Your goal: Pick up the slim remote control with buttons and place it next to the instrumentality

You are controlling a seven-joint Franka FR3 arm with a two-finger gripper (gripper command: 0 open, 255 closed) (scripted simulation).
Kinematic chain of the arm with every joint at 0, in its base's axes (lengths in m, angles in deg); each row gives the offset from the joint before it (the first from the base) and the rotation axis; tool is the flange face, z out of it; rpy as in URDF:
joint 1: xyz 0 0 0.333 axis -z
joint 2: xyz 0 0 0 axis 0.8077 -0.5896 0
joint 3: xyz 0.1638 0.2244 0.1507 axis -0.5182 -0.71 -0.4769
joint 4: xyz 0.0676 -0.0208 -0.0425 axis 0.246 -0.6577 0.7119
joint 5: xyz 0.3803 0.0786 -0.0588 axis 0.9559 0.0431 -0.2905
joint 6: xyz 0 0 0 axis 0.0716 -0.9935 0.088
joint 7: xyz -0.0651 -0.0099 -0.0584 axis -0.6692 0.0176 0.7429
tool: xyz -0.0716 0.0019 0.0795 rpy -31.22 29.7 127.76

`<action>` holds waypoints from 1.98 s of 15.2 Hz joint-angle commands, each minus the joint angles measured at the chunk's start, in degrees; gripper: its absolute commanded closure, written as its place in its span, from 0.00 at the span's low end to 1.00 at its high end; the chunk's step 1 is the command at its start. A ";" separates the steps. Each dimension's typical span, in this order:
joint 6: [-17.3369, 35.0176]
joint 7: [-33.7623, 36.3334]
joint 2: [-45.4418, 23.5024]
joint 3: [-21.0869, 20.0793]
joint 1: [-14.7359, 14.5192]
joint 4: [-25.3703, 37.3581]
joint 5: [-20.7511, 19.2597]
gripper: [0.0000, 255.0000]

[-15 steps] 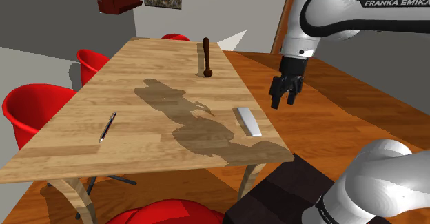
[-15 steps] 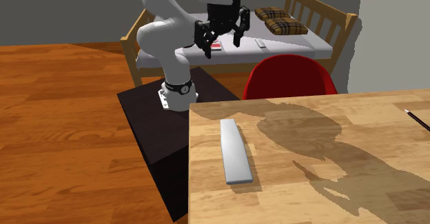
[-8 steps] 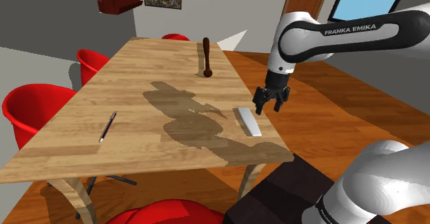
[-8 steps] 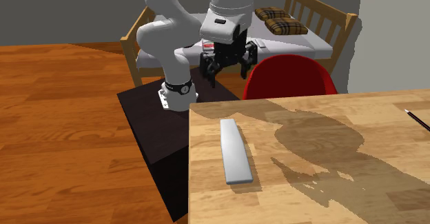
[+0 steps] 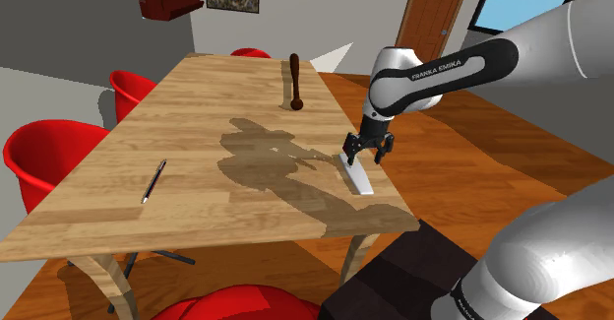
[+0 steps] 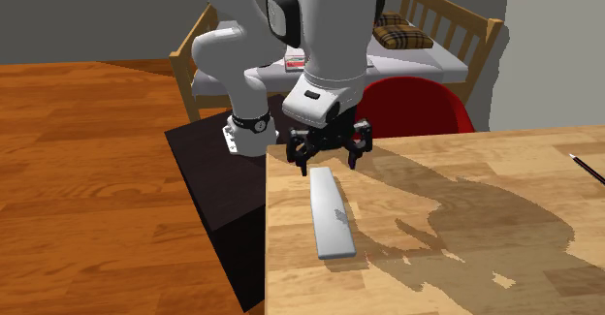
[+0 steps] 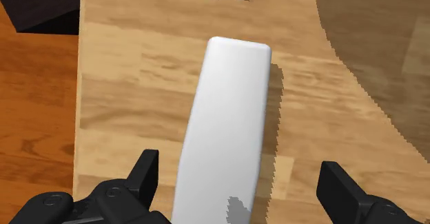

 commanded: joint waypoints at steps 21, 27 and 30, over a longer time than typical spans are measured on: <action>13.34 4.44 -10.32 -0.46 1.72 -1.15 -2.14 1.00; 13.34 4.44 -10.33 -0.46 1.72 -1.15 -2.14 1.00; 11.59 4.39 -9.15 -0.43 1.71 -0.58 -2.08 1.00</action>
